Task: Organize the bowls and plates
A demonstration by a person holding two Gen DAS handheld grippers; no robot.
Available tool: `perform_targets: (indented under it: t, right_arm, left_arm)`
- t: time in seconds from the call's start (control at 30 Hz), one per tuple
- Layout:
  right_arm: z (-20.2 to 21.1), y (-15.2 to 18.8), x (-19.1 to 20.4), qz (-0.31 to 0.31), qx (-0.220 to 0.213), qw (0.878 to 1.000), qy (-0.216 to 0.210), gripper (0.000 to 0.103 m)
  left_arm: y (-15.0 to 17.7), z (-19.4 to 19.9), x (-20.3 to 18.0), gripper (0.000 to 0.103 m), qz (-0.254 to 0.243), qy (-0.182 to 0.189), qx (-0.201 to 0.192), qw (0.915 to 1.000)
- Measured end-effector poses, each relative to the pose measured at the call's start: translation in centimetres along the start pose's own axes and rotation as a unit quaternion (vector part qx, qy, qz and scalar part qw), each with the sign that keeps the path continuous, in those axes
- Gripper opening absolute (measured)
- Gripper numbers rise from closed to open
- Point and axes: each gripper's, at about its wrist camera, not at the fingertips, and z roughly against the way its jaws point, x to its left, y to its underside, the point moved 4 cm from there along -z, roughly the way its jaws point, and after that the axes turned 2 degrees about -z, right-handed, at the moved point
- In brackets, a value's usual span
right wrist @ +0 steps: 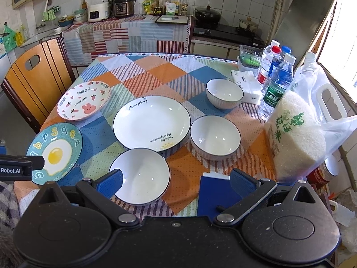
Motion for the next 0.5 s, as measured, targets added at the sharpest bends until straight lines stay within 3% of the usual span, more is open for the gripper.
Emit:
perform_targets:
  t: [0.17, 0.33, 0.43, 0.5]
  right_arm:
    - [0.3, -2.3, -0.6, 0.028, -0.066, 0.997, -0.029, 0.103]
    - [-1.1, -5.3, -1.5, 0.067, -0.116, 0.986, -0.097, 0.103]
    - [-2.8, -7.1, -2.5, 0.070, -0.122, 0.981, -0.133, 0.103]
    - [-4.7, -8.4, -3.5, 0.056, -0.099, 0.981, -0.155, 0.103]
  left_arm:
    - [-1.7, -0.5, -0.4, 0.096, -0.014, 0.001, -0.002, 0.9999]
    - [-4.3, -2.0, -0.8, 0.098, -0.007, 0.021, 0.005, 0.9997]
    - [-5.9, -3.5, -1.1, 0.099, 0.007, 0.034, 0.009, 0.9994]
    - [-6.8, -4.6, -1.5, 0.099, 0.008, 0.037, 0.009, 0.9992]
